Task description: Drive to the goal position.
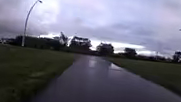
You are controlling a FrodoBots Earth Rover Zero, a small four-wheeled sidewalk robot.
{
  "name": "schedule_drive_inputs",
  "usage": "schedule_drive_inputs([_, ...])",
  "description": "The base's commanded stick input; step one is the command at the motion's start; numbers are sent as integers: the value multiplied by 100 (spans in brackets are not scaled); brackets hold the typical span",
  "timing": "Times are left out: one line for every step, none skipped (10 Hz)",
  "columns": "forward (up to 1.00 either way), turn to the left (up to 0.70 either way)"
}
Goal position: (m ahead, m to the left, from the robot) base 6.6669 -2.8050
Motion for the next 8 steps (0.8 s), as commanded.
schedule_drive_inputs([70, 0])
schedule_drive_inputs([70, 0])
schedule_drive_inputs([70, 0])
schedule_drive_inputs([70, 0])
schedule_drive_inputs([70, 0])
schedule_drive_inputs([70, 0])
schedule_drive_inputs([70, 0])
schedule_drive_inputs([70, 0])
